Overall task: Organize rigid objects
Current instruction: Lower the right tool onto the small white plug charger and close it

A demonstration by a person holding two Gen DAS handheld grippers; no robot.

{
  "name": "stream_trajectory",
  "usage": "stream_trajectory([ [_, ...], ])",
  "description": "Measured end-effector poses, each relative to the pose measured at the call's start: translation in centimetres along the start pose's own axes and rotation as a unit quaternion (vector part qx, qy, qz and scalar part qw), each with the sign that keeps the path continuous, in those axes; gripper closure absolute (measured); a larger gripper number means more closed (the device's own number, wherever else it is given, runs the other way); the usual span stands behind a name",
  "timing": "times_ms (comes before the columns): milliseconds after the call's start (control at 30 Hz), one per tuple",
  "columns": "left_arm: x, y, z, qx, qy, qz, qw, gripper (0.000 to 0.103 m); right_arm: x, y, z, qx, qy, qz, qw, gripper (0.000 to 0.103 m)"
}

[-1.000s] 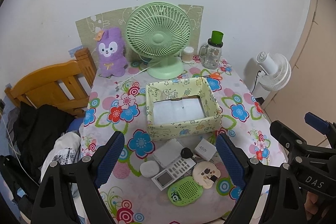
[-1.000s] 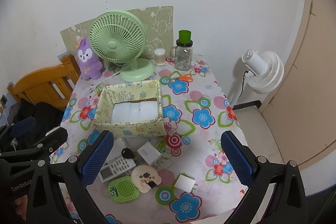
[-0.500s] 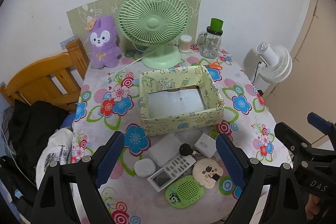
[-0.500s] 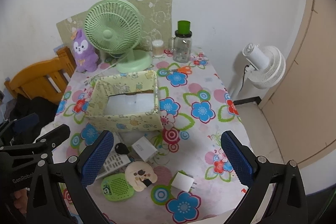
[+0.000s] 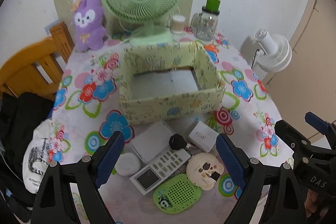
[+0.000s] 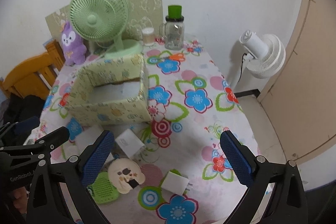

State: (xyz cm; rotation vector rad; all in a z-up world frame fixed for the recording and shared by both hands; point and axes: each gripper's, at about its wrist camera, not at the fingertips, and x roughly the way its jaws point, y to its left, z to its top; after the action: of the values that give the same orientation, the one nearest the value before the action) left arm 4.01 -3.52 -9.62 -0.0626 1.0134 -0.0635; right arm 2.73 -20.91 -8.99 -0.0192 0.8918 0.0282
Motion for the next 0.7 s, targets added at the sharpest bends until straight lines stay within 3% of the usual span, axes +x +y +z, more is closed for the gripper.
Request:
stream_trajectory([
  [700,7.9,-0.7,-2.7,0.019,0.052,-0.002,0.9984,0.013,7.2,-1.5,-6.0,0.029,0.063,-0.008,0.998,0.006],
])
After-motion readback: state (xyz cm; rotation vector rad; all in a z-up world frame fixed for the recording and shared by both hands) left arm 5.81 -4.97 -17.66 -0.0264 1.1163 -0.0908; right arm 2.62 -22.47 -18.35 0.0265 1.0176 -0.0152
